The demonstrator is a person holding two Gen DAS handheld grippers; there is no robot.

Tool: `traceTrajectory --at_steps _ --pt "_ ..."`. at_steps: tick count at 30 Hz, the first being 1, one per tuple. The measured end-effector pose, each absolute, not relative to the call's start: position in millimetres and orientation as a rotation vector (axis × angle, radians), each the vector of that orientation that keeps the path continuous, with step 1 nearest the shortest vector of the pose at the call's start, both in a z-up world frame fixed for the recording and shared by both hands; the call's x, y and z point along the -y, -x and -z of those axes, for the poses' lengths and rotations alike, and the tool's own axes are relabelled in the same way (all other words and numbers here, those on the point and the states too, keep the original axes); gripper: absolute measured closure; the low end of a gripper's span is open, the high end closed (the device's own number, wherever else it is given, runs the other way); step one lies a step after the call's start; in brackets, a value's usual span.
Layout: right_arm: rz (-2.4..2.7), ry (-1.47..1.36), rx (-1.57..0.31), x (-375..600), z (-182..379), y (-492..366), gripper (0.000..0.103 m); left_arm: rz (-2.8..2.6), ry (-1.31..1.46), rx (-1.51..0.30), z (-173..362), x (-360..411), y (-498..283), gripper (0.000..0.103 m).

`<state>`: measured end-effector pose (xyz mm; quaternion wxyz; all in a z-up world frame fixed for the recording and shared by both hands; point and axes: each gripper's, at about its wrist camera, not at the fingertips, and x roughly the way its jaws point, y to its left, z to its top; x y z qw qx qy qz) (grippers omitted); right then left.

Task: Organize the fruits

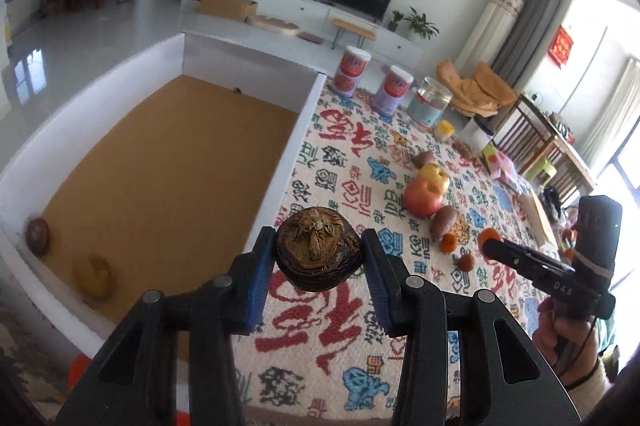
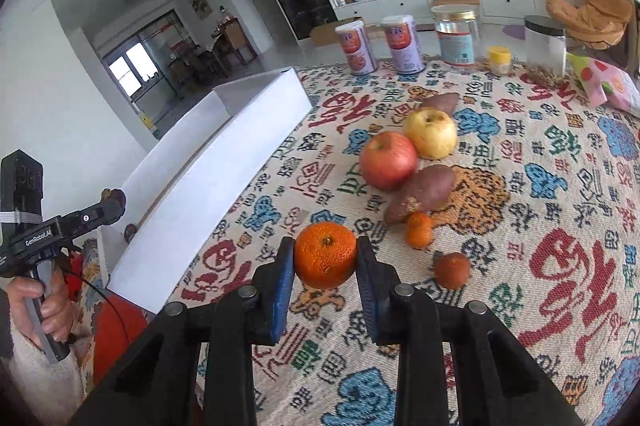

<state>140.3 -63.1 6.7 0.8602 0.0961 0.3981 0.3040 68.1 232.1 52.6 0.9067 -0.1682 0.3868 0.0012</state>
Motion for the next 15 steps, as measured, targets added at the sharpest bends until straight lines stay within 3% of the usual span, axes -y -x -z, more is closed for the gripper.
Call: traceTrajectory --at_steps 4,9,11,12,13,15 --pt "-0.875 -0.19 -0.862 -56.0 -32.6 -151.3 0.073 -0.157 0.412 -0.883 -19.6 -282.8 -73.1 0.059" --pt "-0.965 -0.126 -0.985 -178.4 -17.5 -170.3 0.072 -0.24 0.43 -0.931 10.6 -300.7 -72.9 0.057" --pt "-0.953 -0.118 -1.015 -200.3 -9.4 -175.0 0.069 -0.265 0.423 -0.918 10.9 -301.3 -70.7 0.041" --pt "-0.95 -0.12 -1.018 -205.4 -7.9 -175.5 0.063 -0.272 0.424 -0.904 8.9 -300.9 -67.8 0.026" --pt "-0.948 -0.132 -1.011 -205.5 -8.1 -175.6 0.06 -0.273 0.426 -0.887 6.3 -298.9 -65.3 0.019" --pt "-0.949 -0.177 -0.988 -191.5 -11.3 -173.6 0.053 -0.255 0.416 -0.856 -0.7 -292.4 -62.3 0.019"
